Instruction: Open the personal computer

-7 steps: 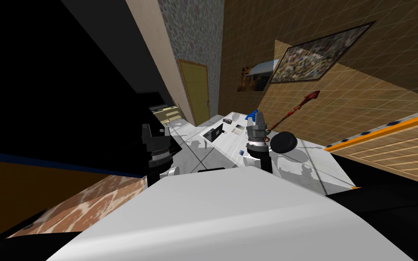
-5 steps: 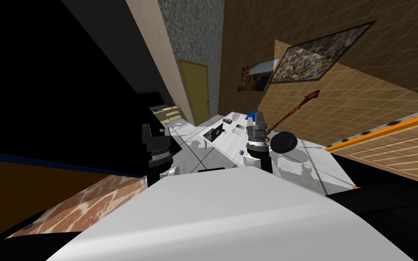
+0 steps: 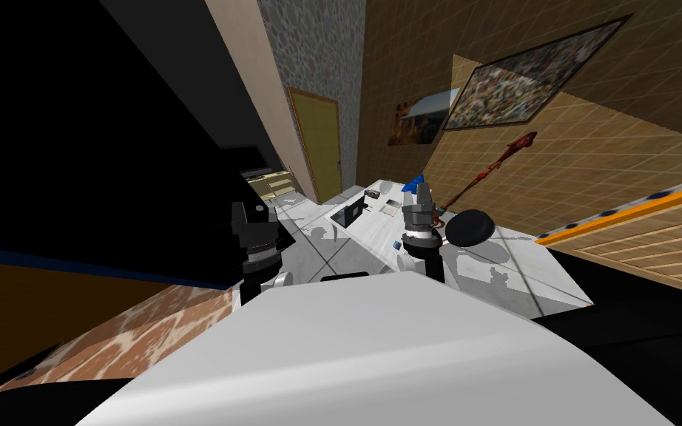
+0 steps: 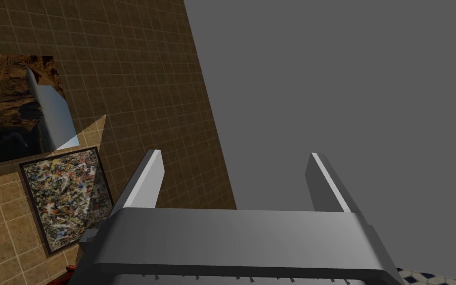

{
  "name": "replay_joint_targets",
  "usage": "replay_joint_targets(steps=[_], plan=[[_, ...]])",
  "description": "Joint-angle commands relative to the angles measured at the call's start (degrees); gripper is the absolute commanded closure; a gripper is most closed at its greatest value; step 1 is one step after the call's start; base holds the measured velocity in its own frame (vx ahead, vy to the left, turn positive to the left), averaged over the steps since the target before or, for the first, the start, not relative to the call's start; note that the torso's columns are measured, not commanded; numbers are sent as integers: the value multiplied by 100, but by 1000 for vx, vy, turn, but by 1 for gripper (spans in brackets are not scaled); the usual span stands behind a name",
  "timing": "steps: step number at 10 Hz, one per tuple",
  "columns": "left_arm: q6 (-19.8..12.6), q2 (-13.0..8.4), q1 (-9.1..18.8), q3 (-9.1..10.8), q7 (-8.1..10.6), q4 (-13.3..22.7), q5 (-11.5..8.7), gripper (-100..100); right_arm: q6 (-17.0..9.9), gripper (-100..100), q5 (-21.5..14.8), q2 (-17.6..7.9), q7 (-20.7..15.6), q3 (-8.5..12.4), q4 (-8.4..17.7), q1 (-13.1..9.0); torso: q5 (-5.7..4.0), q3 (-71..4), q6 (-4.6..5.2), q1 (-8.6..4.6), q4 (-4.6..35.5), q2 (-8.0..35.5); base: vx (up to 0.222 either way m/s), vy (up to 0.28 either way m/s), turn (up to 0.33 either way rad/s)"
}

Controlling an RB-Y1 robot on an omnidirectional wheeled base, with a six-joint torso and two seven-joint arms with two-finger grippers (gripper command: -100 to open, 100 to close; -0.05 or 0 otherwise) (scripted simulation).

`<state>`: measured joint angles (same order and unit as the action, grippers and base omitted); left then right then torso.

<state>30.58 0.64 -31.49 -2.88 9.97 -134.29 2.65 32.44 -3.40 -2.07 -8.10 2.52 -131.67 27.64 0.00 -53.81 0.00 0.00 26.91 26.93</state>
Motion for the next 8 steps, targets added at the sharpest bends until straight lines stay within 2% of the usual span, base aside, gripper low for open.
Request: replay_joint_targets(steps=[1,2,3,5,6,8], plan=[[0,0,0,0,0,0,0,0,0,0,0,0,0,0,0,0,0,-846,0,0,423,423,0,0,0],[0,0,0,0,0,0,0,0,0,0,0,0,0,0,0,0,0,-1692,0,0,846,846,0,0,0],[0,0,0,0,0,0,0,0,-26,-100,-92,-231,-104,12,76,-35,0,-2538,0,0,1269,1269,14,13,24],[-1,0,-1,0,0,2,0,0,-64,-100,-223,-419,-252,30,182,-84,3,-3046,0,8,1513,1513,14,31,27],[-1,0,-1,0,0,3,0,0,-112,-100,-399,-585,-451,54,319,-150,2,-3072,0,7,1529,1526,22,53,48],[-1,1,-1,-1,0,3,0,0,-170,-100,-611,-725,-691,83,478,-227,2,-3077,0,7,1536,1533,25,61,42]])
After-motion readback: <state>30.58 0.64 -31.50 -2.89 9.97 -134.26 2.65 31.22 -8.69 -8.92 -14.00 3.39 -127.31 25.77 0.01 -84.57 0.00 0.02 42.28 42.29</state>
